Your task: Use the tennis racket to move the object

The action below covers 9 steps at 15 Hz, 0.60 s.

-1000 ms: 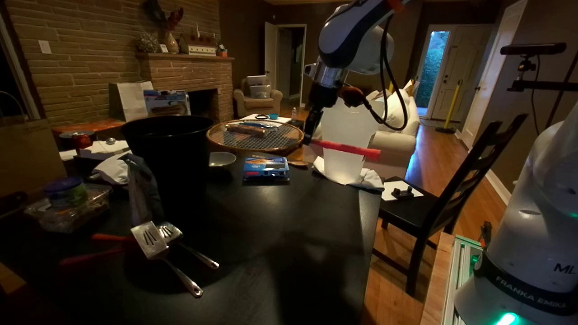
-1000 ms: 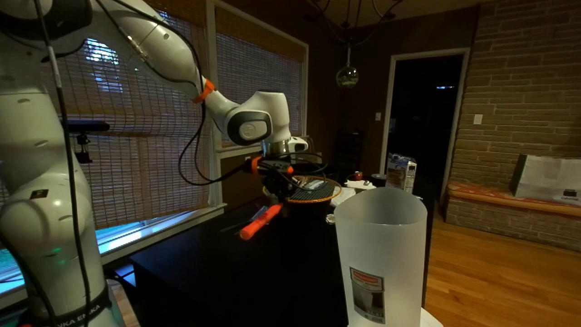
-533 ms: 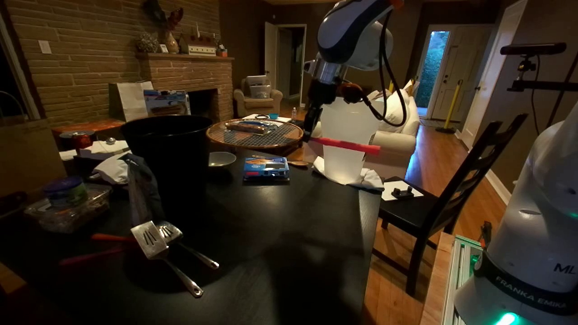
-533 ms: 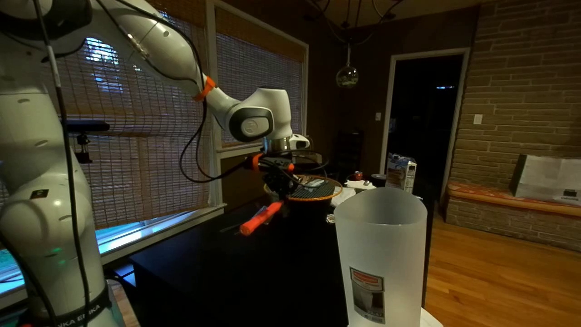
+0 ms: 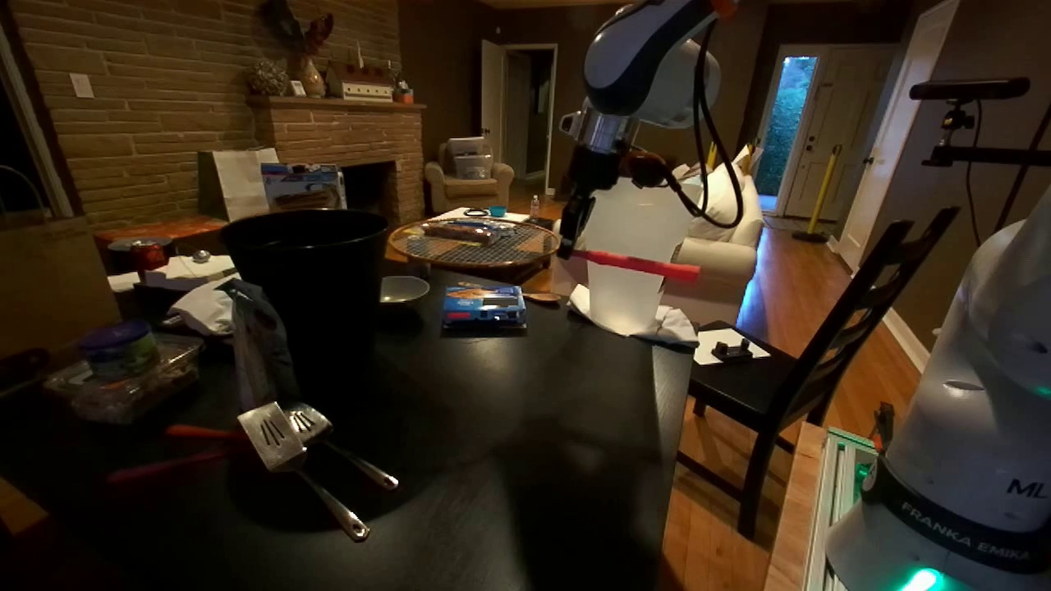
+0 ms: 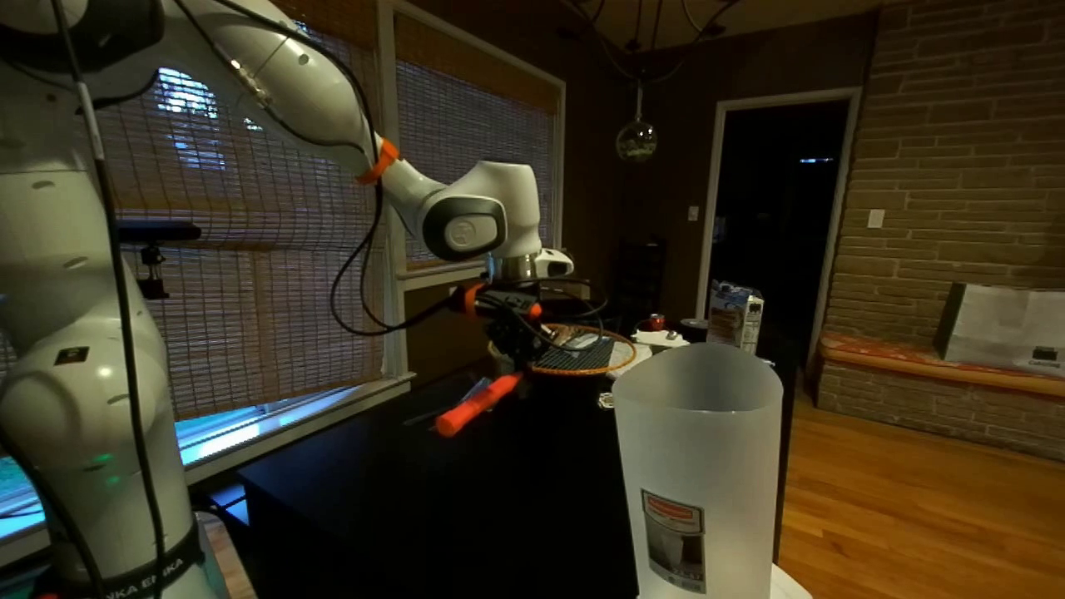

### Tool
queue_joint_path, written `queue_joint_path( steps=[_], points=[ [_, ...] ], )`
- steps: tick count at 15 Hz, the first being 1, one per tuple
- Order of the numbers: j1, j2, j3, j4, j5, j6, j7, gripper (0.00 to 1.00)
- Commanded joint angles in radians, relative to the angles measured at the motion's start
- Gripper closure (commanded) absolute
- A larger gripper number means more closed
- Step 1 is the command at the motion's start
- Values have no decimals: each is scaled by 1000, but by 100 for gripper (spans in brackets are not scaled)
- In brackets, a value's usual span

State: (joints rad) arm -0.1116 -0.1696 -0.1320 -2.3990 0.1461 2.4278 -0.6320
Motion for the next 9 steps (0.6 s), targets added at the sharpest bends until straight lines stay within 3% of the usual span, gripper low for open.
queue_joint_path(
  steps=[1,9],
  points=[
    [6,-35,-22,1,-25,-32,25,97],
    [8,-74,-38,14,-22,-46,29,97]
  ],
)
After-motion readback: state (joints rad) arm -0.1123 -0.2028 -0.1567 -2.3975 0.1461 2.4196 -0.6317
